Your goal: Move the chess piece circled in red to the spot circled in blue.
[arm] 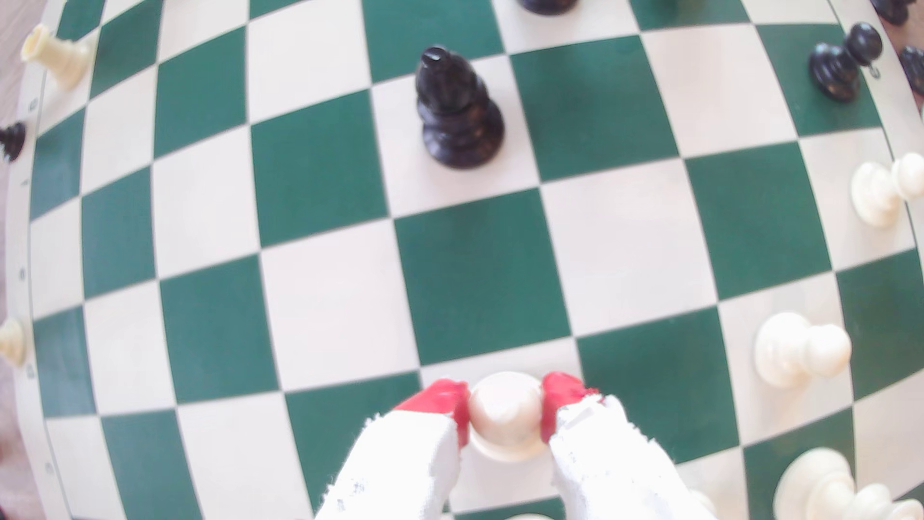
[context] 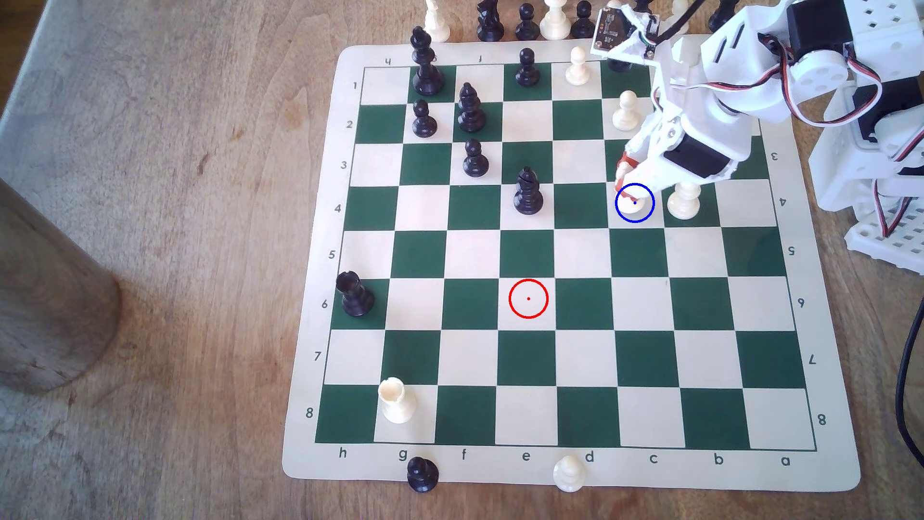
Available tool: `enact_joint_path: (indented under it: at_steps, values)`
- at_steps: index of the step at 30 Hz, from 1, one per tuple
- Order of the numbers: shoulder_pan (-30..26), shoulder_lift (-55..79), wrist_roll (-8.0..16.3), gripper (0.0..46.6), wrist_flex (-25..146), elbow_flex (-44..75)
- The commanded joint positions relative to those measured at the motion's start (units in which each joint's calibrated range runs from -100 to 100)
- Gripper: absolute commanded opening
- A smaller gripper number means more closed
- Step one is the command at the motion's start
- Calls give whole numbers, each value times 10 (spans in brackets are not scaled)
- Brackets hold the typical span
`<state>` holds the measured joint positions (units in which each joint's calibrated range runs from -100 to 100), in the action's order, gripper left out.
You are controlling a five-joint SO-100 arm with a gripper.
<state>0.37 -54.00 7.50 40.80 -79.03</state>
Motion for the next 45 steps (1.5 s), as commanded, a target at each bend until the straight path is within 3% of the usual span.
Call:
enact_joint_path:
  at_steps: [1, 10, 28, 32, 36, 39, 41, 45]
  values:
    - [0, -18, 2, 103, 0, 7]
    - [0, -40, -3, 199, 25, 13]
    - [-28, -223, -15, 227, 343, 146]
    - [-15, -287, -18, 182, 397, 147]
    - [-18, -332, -18, 182, 447, 156]
    - [-20, -374, -15, 56, 467, 156]
    - [-19, -402, -11, 6, 407, 114]
    - [-10, -417, 4, 2, 223, 22]
